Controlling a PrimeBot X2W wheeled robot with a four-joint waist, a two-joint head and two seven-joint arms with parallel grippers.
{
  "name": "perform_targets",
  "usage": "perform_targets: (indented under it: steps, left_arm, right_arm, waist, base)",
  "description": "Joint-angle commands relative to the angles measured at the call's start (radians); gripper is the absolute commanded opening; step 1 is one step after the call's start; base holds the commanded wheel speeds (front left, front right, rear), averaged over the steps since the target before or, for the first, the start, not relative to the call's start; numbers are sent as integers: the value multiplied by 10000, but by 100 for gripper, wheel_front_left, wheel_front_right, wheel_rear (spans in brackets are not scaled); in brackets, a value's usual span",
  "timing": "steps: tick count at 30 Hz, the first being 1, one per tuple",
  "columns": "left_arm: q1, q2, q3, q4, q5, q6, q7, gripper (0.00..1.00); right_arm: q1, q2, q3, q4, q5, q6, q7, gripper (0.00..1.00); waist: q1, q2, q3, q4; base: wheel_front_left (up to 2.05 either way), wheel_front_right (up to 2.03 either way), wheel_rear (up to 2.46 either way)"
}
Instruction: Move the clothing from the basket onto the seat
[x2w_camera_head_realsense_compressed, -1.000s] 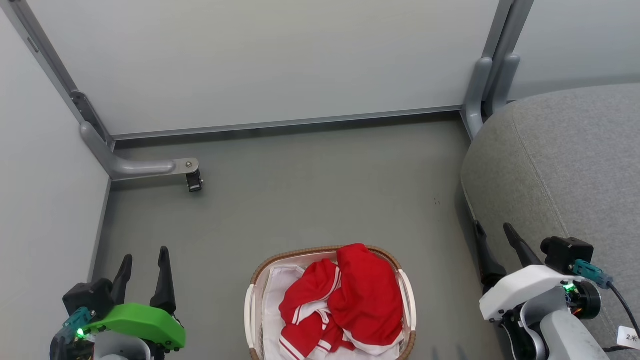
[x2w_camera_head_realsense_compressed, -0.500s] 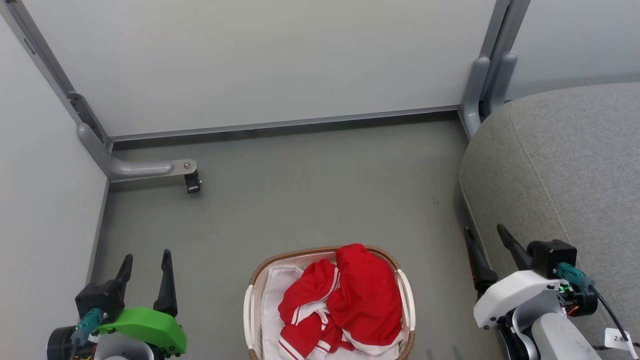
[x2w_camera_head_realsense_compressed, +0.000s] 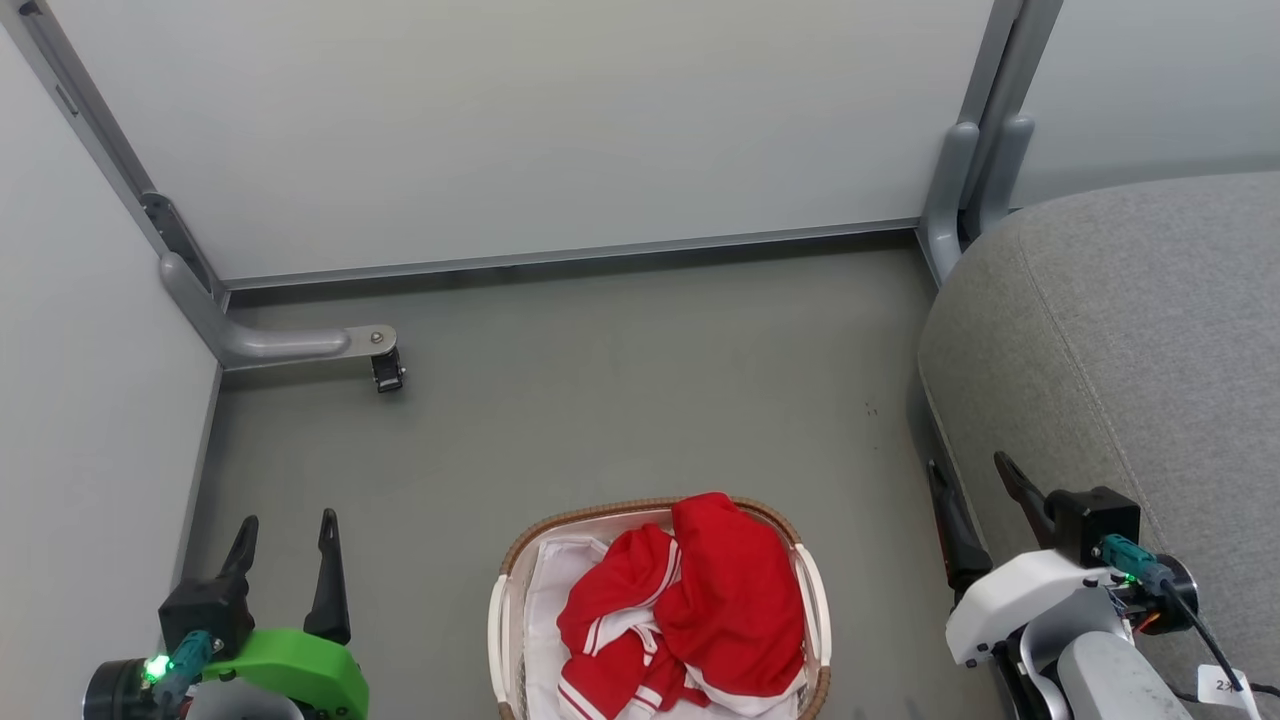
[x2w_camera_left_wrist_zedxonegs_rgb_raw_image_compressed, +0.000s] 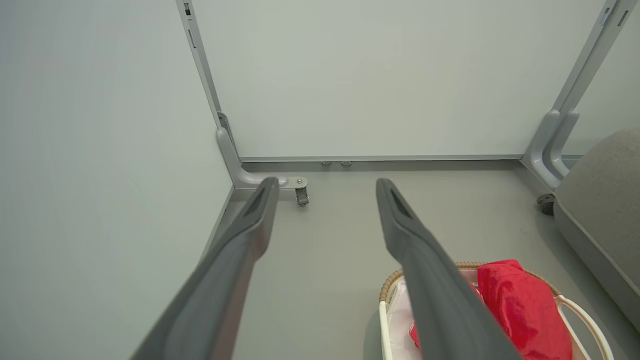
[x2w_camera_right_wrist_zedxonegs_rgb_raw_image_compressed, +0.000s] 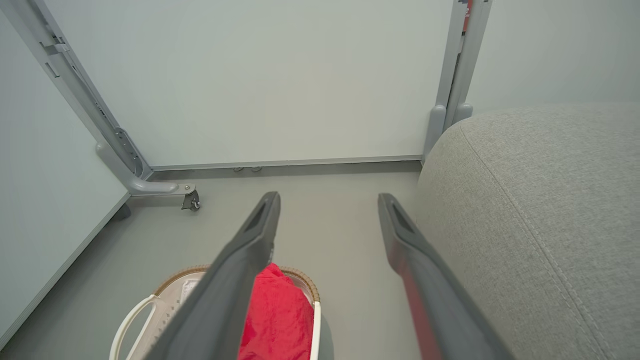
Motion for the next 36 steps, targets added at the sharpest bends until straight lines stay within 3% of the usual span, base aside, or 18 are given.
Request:
perform_targets:
  steps: [1, 14, 18, 36]
  left_arm:
    - [101, 11, 56, -29, 279, 23, -85, 100]
    - [181, -125, 35, 51, 1054, -103, -334, 100]
    - [44, -185, -80, 96, 832, -125, -289, 100]
    - [-2062, -138, -2291, 491, -794, -132, -285, 100]
  right_arm:
    - [-72, -24, -49, 45, -214, 0, -79, 100]
    - [-179, 79, -182, 203, -1133, -1, -311, 100]
    - [-260, 111, -128, 108, -1075, -1, -308, 100]
    - [-1915, 225, -146, -1030, -916, -3, -307, 100]
  waist:
    - [0, 0, -7, -2]
    - [0, 0, 71, -65]
    - [0, 0, 289, -153]
    - [0, 0, 3242, -1084]
  base:
    - [0, 0, 0]
    - [0, 0, 0]
    - [0, 0, 0]
    - [0, 0, 0]
